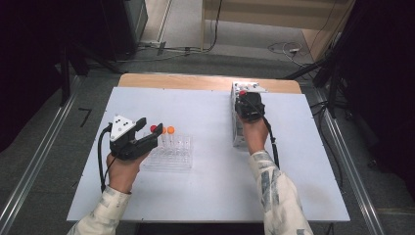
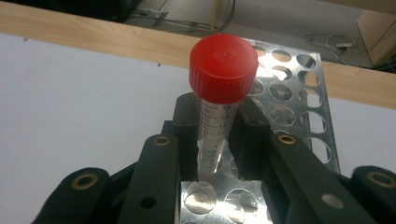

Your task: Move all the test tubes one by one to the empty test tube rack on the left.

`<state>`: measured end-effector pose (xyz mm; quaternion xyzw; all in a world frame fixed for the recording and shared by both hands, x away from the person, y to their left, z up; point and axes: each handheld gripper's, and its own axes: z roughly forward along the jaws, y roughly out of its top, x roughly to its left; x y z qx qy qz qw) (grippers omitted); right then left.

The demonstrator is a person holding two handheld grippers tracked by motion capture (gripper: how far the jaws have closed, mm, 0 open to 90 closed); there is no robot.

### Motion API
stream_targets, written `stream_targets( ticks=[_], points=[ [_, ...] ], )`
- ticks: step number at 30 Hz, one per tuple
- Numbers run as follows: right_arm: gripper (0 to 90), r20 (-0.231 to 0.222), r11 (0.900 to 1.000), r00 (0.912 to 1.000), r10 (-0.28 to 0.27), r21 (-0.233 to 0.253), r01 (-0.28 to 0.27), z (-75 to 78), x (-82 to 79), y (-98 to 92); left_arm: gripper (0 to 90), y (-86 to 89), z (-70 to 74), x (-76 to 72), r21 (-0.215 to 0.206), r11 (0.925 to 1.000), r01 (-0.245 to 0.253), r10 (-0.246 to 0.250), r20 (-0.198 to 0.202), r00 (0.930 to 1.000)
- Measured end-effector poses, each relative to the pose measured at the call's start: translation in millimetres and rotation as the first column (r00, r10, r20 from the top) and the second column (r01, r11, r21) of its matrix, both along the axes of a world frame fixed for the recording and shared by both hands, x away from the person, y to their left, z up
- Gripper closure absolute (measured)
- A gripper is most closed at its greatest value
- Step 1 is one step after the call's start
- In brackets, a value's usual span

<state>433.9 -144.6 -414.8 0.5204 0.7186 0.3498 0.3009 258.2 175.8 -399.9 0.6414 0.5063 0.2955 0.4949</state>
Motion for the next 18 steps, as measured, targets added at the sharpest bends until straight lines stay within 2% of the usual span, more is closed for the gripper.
stream_targets(
  ticks=[4, 10, 13, 16, 18],
  points=[
    [71.5, 0.037, 0.999, 0.9993, 0.010, 0.042, -0.011, 14.0, -6.0, -7.0, 39.7, -0.3, 1.0, -0.8, -0.004, 1.0000, 0.000, 0.000, 0.004, 1.0000],
    [71.7, 0.104, 0.996, 0.9924, 0.065, 0.049, -0.070, 36.5, -23.7, -11.3, 39.5, -1.7, 3.5, -2.6, -0.009, 0.9999, 0.006, -0.005, 0.014, 0.9999],
    [71.6, 0.118, 0.992, 0.9869, 0.110, 0.044, -0.116, 43.4, -35.0, -11.9, 37.7, -3.2, 4.4, -3.6, -0.011, 0.9999, 0.009, -0.009, 0.013, 0.9999],
    [71.7, 0.121, 0.984, 0.9781, 0.169, 0.033, -0.174, 45.1, -48.8, -9.9, 36.7, -5.4, 6.2, -5.4, -0.015, 0.9997, 0.019, -0.019, 0.015, 0.9997],
    [71.6, 0.119, 0.975, 0.9690, 0.216, 0.033, -0.222, 44.4, -61.0, -7.6, 34.6, -7.4, 7.4, -6.4, -0.016, 0.9995, 0.026, -0.026, 0.014, 0.9996]
  ],
)
